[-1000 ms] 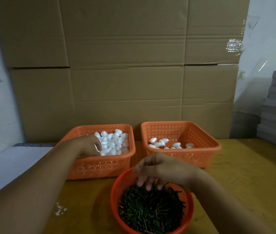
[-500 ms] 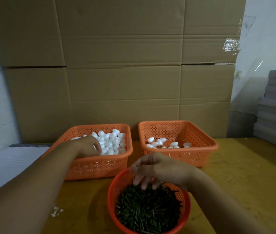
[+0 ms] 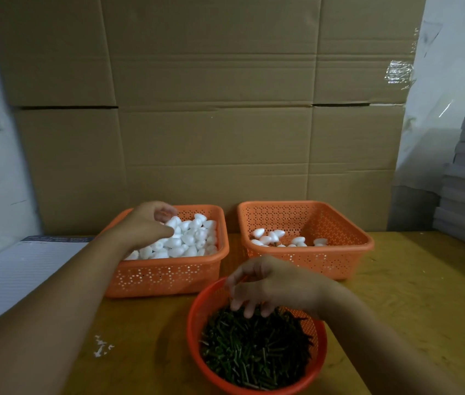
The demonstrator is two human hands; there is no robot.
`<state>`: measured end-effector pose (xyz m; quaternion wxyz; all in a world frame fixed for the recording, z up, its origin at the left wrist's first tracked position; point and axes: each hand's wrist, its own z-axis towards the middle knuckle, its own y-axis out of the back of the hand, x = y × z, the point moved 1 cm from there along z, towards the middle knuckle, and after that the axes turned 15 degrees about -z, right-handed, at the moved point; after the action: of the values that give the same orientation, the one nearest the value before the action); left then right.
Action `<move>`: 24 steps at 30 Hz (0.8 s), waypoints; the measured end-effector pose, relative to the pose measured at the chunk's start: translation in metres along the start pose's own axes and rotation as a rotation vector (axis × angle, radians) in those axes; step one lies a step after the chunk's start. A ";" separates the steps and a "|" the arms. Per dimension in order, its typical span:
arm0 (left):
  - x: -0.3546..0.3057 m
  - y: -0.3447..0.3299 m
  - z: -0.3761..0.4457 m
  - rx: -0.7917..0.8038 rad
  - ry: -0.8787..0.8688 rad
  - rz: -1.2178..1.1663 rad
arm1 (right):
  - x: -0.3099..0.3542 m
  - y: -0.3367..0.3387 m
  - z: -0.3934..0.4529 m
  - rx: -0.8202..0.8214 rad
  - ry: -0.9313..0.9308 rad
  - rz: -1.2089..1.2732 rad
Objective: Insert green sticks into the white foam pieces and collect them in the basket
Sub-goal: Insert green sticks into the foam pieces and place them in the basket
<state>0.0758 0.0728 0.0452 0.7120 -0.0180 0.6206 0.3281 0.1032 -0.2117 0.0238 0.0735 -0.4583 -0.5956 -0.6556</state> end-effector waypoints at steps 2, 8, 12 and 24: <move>-0.010 -0.003 -0.008 -0.051 -0.051 -0.152 | -0.001 -0.002 0.003 -0.026 -0.014 -0.152; -0.035 -0.015 -0.045 -0.034 -0.114 -0.601 | -0.002 -0.009 0.008 -0.089 0.036 -0.642; -0.045 -0.027 -0.070 0.102 -0.100 -0.804 | -0.006 -0.014 0.010 -0.033 0.034 -0.684; -0.041 -0.050 -0.088 0.242 -0.012 -1.078 | -0.008 -0.007 0.007 -0.167 0.081 -0.648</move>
<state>0.0230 -0.0228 0.0424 0.7798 -0.2494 0.5525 -0.1564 0.1066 -0.2072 0.0125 -0.1529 -0.2230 -0.6513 -0.7090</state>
